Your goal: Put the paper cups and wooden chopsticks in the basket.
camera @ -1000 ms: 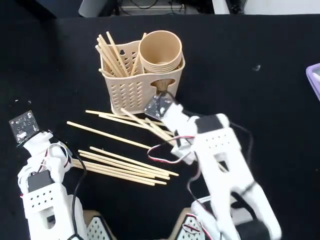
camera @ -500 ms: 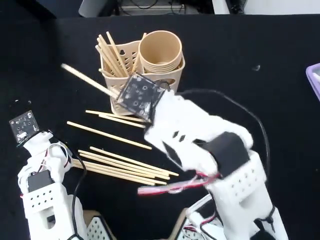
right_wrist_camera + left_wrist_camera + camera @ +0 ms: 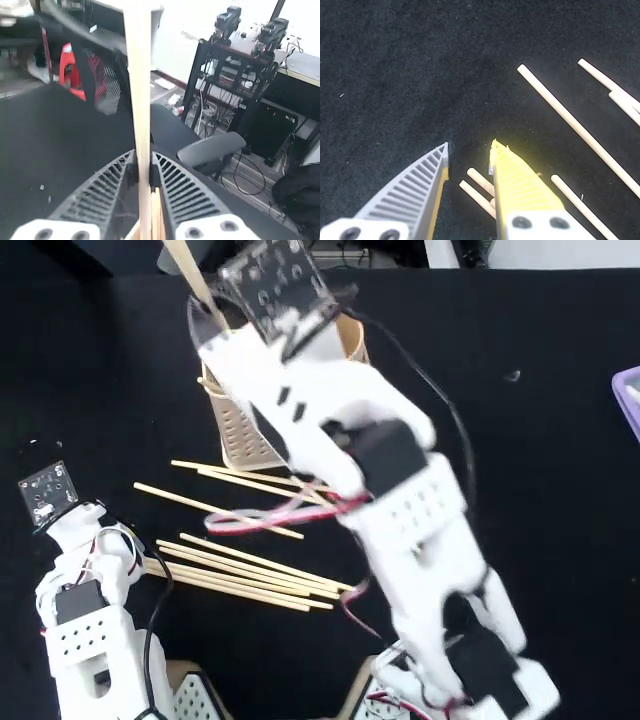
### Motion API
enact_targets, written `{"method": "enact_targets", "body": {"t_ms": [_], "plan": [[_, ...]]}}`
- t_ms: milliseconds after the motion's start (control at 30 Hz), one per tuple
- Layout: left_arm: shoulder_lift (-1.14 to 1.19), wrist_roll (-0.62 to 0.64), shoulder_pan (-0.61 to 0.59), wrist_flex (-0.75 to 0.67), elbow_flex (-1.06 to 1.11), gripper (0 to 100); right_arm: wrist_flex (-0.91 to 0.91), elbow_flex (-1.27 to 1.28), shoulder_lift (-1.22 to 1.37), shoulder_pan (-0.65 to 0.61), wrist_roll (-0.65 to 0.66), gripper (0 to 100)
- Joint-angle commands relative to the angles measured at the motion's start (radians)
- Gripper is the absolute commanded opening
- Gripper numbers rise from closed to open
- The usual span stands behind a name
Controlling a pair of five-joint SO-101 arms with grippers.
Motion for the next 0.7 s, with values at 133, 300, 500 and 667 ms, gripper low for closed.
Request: {"method": "enact_targets", "body": {"t_ms": [133, 300, 500, 667], "plan": [[-0.009, 0.008, 0.012, -0.009, -0.007, 15, -0.206, -0.07, 0.176, 0.032, -0.02, 1.1], [-0.009, 0.008, 0.012, -0.009, -0.007, 15, -0.21, 0.013, 0.248, 0.098, -0.02, 1.1], [-0.009, 0.008, 0.013, -0.009, -0.007, 15, -0.321, 0.228, 0.191, 0.098, -0.02, 1.1], [-0.009, 0.008, 0.013, -0.009, -0.007, 15, -0.473, 0.449, 0.088, 0.103, -0.017, 1.2]]}}
